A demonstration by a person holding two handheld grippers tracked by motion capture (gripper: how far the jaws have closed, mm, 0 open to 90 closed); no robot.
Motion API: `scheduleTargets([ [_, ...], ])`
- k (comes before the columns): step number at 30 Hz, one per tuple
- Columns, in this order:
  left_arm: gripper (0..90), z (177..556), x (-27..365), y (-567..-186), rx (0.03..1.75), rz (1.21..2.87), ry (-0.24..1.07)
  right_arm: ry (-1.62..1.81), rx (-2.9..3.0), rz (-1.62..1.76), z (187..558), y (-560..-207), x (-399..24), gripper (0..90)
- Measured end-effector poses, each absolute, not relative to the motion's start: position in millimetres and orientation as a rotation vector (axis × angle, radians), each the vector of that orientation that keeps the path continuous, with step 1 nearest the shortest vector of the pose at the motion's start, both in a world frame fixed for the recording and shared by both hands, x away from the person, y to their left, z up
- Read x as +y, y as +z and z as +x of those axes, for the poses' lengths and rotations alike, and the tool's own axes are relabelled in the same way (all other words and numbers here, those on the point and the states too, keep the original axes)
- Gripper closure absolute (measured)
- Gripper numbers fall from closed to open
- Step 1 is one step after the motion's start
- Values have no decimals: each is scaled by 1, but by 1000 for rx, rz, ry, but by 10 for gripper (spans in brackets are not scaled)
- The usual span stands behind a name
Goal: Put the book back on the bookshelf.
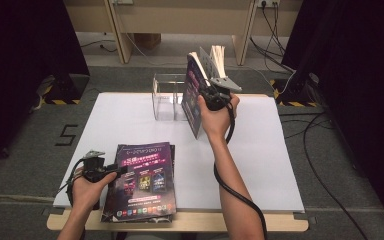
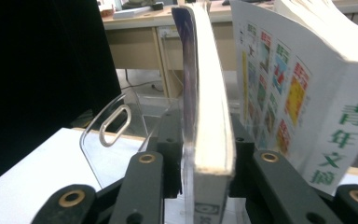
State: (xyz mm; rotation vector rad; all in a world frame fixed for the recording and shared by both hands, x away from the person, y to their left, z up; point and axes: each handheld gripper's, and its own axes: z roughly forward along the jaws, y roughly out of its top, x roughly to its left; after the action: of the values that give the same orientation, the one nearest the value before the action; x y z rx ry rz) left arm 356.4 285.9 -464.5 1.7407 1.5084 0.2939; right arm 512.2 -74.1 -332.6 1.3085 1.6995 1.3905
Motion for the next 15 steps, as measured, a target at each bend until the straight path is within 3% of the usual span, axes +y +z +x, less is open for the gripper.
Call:
scheduleTargets([
  [15, 503, 356, 285, -464, 1505, 1748, 292, 1380, 1717, 1321, 514, -329, -71, 756],
])
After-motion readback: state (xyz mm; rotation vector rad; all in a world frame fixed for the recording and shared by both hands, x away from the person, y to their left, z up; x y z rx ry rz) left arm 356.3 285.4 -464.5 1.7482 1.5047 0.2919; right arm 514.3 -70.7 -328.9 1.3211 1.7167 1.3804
